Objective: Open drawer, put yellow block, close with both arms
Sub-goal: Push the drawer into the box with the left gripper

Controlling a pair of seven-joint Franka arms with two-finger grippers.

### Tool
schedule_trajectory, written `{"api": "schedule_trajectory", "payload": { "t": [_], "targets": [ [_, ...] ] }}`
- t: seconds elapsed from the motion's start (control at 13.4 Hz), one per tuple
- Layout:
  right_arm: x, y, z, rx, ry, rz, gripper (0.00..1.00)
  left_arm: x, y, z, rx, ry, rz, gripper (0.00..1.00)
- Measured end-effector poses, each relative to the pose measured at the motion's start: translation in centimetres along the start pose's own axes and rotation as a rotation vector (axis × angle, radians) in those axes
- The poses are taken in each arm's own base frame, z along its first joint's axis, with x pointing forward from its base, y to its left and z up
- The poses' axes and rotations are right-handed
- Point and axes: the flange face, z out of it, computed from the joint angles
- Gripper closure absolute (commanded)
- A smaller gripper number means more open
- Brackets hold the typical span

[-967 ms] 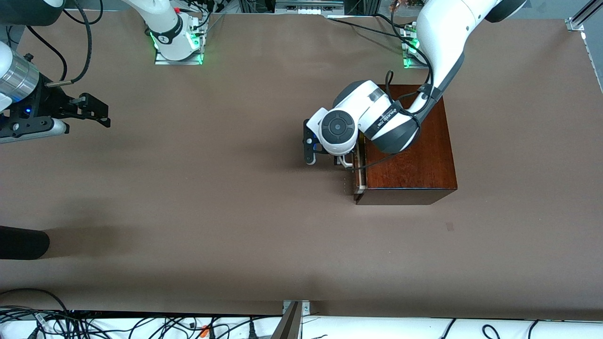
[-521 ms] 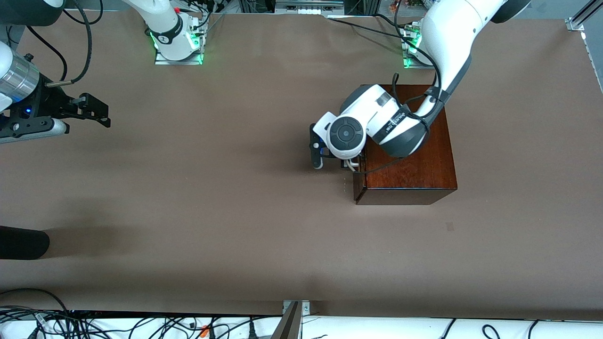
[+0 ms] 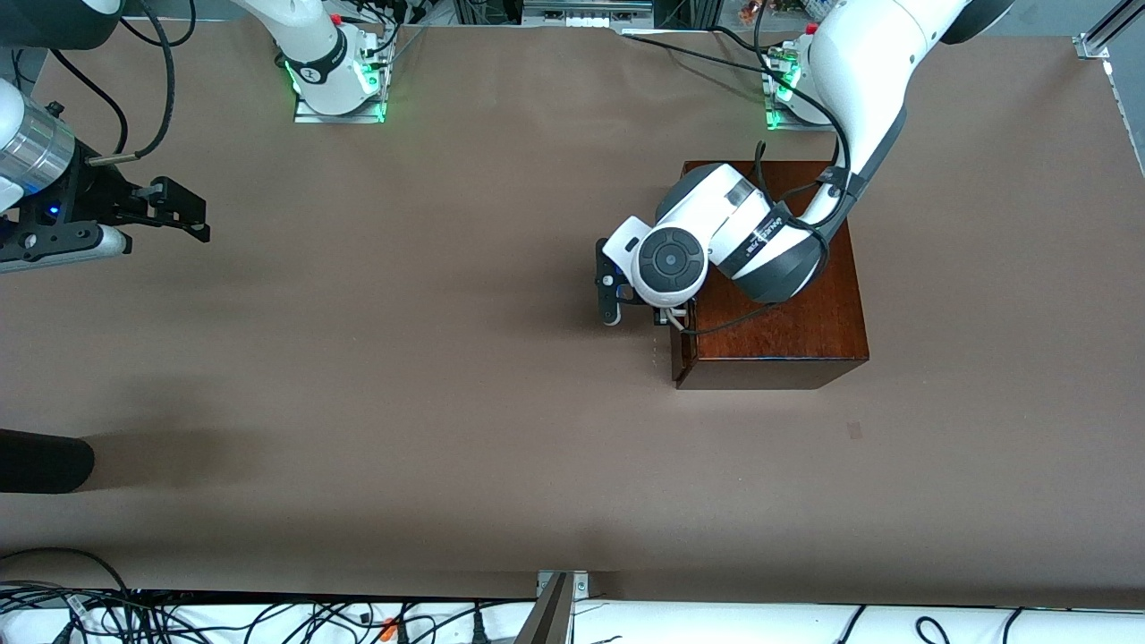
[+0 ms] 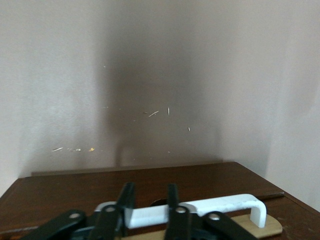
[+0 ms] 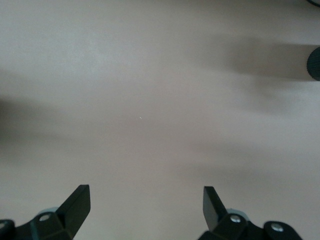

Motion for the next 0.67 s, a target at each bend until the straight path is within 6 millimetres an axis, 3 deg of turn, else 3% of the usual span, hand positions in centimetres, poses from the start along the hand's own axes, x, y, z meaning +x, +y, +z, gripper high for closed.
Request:
{"api": "schedule_trajectory", "payload": {
  "t": [0.15, 0.37, 0.52, 0.67],
  "targets": [
    [0.0, 0.0, 0.0, 0.0, 0.0, 0.0, 0.0, -0.6, 0.5, -3.3, 0.05, 0.022, -0.036, 0.0],
    [0.0, 0.0, 0.0, 0.0, -0.001, 0.001, 0.0, -2.3, 2.5, -10.8, 0.114, 0.065, -0.157, 0.0],
    [0.0, 0.0, 0.0, 0.0, -0.001, 0.001, 0.0, -4.1, 4.0, -14.8, 0.141, 0.063, -0.273, 0.0],
    [0.0, 0.0, 0.0, 0.0, -0.001, 0.002, 0.0, -6.9, 4.1, -17.5, 0.172, 0.054, -0.393, 0.0]
  ]
}}
